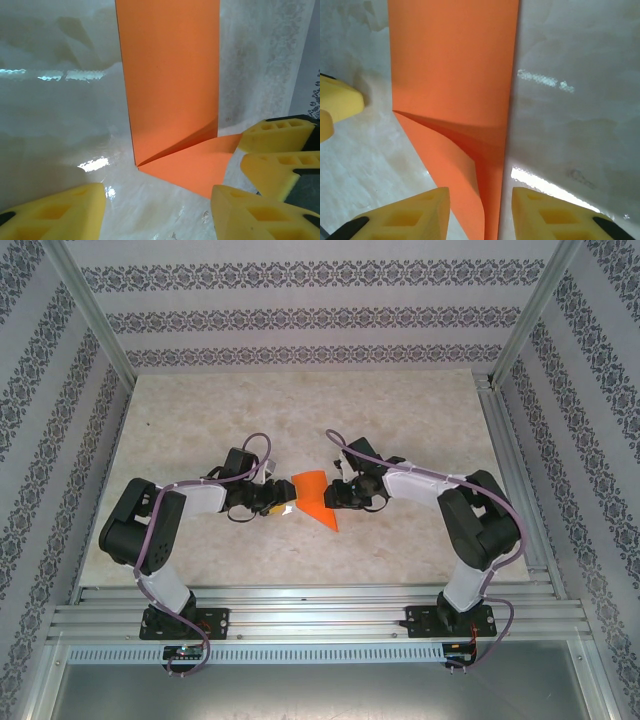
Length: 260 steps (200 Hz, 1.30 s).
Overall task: Fold a paper plane with a square sheet of paper (fold left side to right side)
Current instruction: Fourth fold the wing at the center of the table.
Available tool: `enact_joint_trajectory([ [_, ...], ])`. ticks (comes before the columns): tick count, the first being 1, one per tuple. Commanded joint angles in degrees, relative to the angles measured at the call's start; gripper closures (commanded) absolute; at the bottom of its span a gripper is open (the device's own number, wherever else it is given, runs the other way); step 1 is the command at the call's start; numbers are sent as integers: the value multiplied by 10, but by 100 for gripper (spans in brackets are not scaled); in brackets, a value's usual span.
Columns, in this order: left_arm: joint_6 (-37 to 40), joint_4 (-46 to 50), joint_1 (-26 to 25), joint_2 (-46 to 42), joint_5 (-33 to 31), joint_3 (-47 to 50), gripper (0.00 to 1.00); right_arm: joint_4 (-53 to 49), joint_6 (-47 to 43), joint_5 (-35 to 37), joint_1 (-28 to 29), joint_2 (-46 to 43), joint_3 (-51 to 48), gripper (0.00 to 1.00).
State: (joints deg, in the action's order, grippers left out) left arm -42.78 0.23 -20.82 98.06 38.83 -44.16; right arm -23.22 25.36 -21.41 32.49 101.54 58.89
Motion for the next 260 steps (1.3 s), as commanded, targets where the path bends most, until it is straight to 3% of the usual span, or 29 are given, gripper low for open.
enact_joint_trajectory([
  [1,-3,-13,-7,9,-8,-13,42,23,-16,-21,1,19,22,65],
  [85,0,-4,-14,12,-14,-20,41,42,-16,-43,-11,27,12,100],
  [166,-26,-28,-37,31,-13,-44,41,45,-9,-39,-31,12,-14,100],
  [260,-56,-52,-46,47,-26,-58,54,49,-10,-46,-32,13,-17,100],
])
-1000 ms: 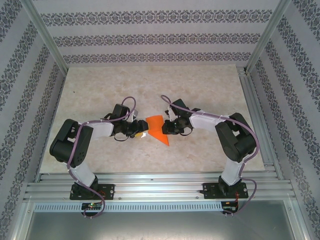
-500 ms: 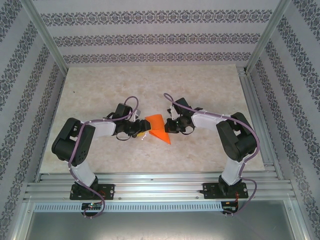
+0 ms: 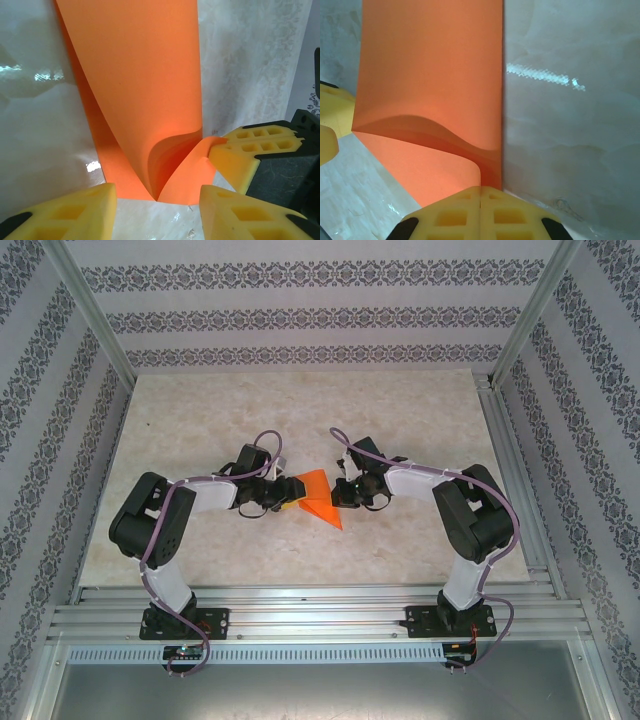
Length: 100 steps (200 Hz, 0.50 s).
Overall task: Fold a paper plane with a square sheet of paper (fold left side to right side)
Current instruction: Fourth fold the wing at the center of the table.
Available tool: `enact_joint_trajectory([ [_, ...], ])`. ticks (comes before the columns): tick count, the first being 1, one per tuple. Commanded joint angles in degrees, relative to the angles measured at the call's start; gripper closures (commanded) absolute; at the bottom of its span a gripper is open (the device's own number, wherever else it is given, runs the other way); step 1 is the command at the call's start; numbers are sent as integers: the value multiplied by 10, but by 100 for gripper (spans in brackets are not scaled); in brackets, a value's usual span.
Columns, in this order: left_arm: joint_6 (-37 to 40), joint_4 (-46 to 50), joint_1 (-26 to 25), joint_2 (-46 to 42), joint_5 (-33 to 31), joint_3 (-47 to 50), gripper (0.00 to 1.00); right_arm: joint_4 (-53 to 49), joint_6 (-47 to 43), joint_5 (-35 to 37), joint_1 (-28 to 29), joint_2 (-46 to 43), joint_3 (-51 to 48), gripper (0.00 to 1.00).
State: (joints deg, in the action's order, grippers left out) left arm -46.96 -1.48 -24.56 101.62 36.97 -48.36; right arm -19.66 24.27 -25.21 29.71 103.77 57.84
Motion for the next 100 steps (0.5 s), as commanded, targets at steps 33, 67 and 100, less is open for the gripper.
enact_joint_trajectory([
  [33,-22,-43,-13,28,-8,-26,62,13,2,-11,-4,-9,-7,100],
  [67,-25,-45,-17,37,-8,-35,73,12,1,-10,-4,-13,-7,97],
  [100,-28,-47,-19,38,-10,-35,89,5,-5,-8,-5,-16,-4,93],
])
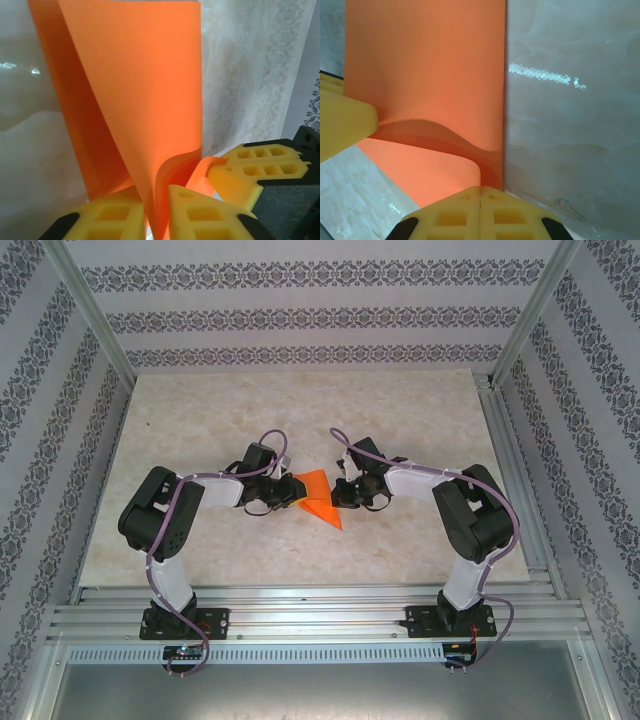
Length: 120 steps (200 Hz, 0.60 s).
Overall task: Fold a paper plane with a square sheet of paper (fold left side to right side)
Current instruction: Fourth fold the wing at the center of the table.
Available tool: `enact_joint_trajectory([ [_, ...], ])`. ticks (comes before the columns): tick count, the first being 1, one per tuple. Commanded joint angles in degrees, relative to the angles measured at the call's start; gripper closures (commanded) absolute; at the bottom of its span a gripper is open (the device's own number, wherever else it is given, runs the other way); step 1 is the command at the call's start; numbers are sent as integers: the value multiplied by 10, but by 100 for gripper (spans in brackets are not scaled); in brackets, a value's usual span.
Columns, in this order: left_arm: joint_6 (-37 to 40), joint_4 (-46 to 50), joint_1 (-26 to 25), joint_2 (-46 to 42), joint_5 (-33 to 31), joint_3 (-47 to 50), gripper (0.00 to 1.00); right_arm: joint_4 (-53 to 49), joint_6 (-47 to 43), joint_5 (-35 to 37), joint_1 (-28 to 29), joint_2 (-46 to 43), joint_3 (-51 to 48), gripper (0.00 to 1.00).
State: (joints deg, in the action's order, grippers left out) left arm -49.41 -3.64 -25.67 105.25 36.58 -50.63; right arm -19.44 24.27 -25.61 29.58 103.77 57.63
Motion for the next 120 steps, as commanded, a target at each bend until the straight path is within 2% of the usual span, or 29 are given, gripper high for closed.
enact_joint_trajectory([
  [1,-3,-25,-8,1,-6,-12,89,2,-5,-3,-4,-17,-1,93],
  [15,-3,-22,-9,-3,-8,-11,93,-15,-17,16,-6,-34,2,88],
  [30,-3,-17,-10,-8,-10,-10,96,-39,-39,55,-6,-69,5,73],
  [40,-3,-12,-10,-10,-14,-10,97,-58,-55,79,-6,-92,9,67],
  [58,-10,2,-11,-15,-17,-12,98,-86,-93,109,6,-125,16,65],
  [79,-20,31,-11,-16,-20,-24,98,-100,-118,139,46,-137,20,63],
  [120,-27,69,-11,-15,-18,-41,100,-79,-130,211,131,-78,34,60],
])
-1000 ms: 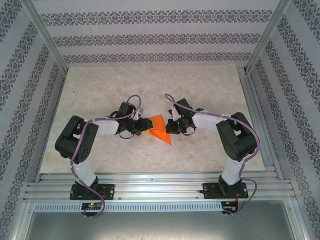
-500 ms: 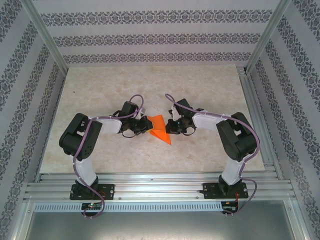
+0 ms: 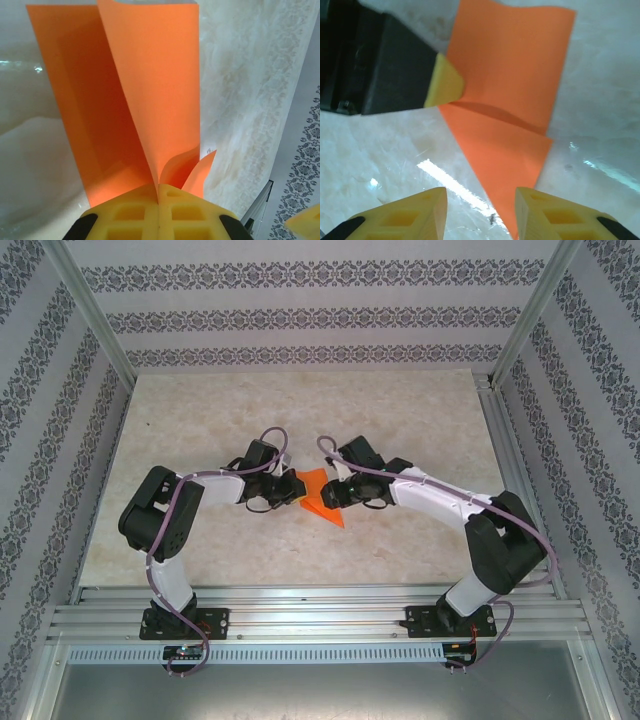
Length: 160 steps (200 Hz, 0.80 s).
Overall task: Fold a paper plane with a square sheet of paper (fold left side to right side)
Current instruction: Fourth fold the wing at the center of the table.
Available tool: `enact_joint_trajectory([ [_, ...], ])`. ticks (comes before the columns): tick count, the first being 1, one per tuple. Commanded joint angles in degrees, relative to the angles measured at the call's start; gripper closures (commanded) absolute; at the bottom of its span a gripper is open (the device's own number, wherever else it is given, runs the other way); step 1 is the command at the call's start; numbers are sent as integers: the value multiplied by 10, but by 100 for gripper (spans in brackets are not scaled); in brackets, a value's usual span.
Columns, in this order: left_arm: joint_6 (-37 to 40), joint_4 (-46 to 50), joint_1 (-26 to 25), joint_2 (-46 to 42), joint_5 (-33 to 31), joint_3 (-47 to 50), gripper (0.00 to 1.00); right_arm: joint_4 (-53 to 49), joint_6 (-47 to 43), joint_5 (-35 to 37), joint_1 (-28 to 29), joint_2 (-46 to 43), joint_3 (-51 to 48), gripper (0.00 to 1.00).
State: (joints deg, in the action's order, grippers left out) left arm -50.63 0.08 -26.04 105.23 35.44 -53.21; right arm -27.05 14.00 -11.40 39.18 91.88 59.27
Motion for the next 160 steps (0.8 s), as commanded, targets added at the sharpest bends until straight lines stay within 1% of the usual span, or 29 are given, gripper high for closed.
enact_joint_trajectory([
  [1,-15,33,-7,-14,-6,-15,100,-2,-28,72,37,43,18,59],
  [27,-17,44,-7,-13,-3,-21,100,3,-50,128,70,83,42,55],
  [50,-12,57,-7,-16,-4,-24,100,0,-60,156,79,115,57,54],
  [89,-10,62,-7,-20,-5,-29,100,7,-67,173,83,138,59,53],
  [160,-34,46,-7,-17,6,-34,99,17,-66,172,92,159,60,55],
])
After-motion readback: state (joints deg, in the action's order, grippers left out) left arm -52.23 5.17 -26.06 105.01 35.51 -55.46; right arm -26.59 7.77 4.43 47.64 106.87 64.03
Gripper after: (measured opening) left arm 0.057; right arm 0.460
